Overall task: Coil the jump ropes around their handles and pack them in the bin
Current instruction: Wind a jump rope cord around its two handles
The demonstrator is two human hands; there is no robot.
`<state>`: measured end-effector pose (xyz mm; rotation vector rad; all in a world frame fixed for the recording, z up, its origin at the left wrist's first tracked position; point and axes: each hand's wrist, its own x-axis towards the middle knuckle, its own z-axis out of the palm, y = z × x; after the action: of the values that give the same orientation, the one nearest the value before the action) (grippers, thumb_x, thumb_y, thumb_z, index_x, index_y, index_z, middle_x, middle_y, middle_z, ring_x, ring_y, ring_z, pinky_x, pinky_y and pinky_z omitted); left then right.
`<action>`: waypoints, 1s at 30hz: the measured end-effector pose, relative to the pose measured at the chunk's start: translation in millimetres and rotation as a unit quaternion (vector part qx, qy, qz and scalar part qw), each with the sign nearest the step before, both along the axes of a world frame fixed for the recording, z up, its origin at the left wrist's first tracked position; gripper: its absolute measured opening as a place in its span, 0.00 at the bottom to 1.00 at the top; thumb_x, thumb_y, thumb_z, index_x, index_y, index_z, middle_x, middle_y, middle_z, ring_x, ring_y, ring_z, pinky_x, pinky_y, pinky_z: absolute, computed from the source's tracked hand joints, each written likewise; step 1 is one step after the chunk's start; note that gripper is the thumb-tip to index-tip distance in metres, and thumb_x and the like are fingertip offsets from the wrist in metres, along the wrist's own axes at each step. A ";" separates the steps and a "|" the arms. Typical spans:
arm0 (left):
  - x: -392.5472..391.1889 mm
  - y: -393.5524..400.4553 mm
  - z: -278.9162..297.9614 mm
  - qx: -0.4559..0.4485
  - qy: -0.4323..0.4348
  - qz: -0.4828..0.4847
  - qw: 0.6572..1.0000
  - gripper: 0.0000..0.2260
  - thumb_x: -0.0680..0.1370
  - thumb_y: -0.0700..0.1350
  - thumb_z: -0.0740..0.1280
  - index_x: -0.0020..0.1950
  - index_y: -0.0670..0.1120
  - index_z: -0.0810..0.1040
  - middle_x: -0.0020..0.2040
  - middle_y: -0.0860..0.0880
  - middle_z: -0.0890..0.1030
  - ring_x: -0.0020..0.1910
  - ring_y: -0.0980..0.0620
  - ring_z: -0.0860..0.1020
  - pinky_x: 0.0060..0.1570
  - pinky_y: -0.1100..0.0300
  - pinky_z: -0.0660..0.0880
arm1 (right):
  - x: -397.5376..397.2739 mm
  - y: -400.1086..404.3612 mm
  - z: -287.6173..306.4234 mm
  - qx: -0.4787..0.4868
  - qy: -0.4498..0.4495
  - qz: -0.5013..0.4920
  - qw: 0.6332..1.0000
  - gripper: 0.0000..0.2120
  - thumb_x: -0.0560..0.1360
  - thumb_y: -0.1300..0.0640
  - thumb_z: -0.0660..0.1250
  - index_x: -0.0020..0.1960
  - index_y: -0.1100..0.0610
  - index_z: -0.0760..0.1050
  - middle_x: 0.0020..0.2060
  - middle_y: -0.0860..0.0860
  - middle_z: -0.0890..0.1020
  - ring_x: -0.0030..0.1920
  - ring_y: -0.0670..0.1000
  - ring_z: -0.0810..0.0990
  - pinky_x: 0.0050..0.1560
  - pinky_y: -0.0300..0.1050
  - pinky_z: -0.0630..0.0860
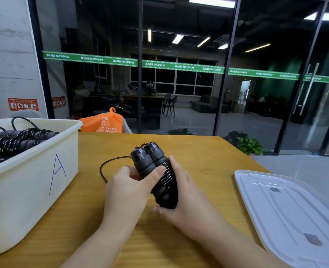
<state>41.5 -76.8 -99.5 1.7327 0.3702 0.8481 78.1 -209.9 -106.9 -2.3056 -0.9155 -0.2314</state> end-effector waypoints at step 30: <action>-0.1 17.0 -0.4 0.250 -0.121 -0.079 0.957 0.04 0.75 0.54 0.65 0.40 0.57 0.77 0.41 0.55 0.78 0.38 0.61 0.75 0.37 0.72 0.68 | 8.8 -13.9 16.3 0.284 0.373 0.095 0.878 0.35 0.58 0.58 0.71 0.64 0.43 0.70 0.47 0.52 0.80 0.38 0.51 0.80 0.33 0.45 0.74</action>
<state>41.3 -59.8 -99.9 2.0528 -0.1637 1.0852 86.9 -223.8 -90.6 -1.5325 -0.5531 0.4096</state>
